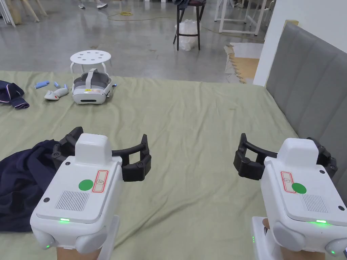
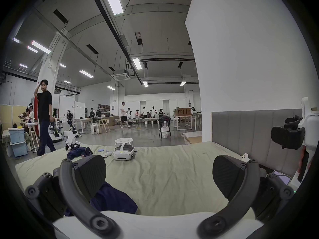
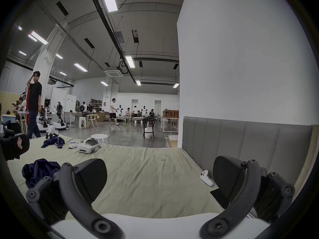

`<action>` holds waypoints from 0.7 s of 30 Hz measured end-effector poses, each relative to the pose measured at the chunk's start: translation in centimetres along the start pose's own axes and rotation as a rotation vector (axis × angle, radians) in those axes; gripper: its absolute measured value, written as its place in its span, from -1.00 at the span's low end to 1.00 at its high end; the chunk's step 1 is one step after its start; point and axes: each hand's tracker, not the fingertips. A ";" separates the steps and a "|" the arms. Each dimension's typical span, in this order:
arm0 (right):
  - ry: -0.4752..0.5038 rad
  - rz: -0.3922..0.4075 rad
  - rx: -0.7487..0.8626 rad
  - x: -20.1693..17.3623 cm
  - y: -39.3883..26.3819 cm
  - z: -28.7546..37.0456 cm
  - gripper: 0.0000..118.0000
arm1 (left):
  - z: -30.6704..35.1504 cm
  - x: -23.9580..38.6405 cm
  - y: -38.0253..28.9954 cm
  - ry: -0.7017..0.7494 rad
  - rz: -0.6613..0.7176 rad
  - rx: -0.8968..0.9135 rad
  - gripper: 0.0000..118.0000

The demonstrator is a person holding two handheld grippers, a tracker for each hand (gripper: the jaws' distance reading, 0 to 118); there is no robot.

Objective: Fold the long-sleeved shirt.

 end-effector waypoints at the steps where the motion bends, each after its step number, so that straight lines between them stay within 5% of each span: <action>1: -0.010 0.003 0.001 0.0 0.0 0.0 1.00 | -0.1 0.0 -0.1 -0.005 -0.001 -0.006 0.88; 8: -0.020 0.006 -0.010 -0.1 0.0 0.0 1.00 | -0.1 0.2 -0.5 -0.017 -0.002 -0.009 0.88; 10: -0.029 0.018 -0.040 -0.2 0.0 -0.1 0.89 | 0.1 0.3 -0.5 -0.022 -0.010 -0.011 0.74; 11: -0.026 0.023 -0.044 -0.2 0.0 -0.1 0.62 | 0.4 0.2 -0.5 -0.035 -0.007 -0.008 0.36; 12: -0.024 0.027 -0.040 -0.2 0.0 -0.1 -0.20 | 0.4 0.3 -0.4 -0.042 -0.008 0.000 -0.67; 13: -0.031 0.028 -0.036 -0.3 -0.1 -0.2 -0.97 | 0.2 0.5 -0.4 -0.017 -0.040 -0.011 -0.85; 14: -0.026 0.021 -0.041 -0.3 -0.1 -0.3 -0.98 | 0.2 0.5 -0.3 0.071 -0.099 -0.009 -0.91; 17: 0.018 -0.002 -0.057 0.1 0.2 -0.4 -0.99 | 0.5 -0.3 0.0 -0.019 -0.035 -0.028 -0.94; 21: 0.047 -0.001 -0.052 -2.1 0.5 -0.9 -0.99 | 0.6 -2.2 -0.3 0.055 -0.032 -0.015 -0.94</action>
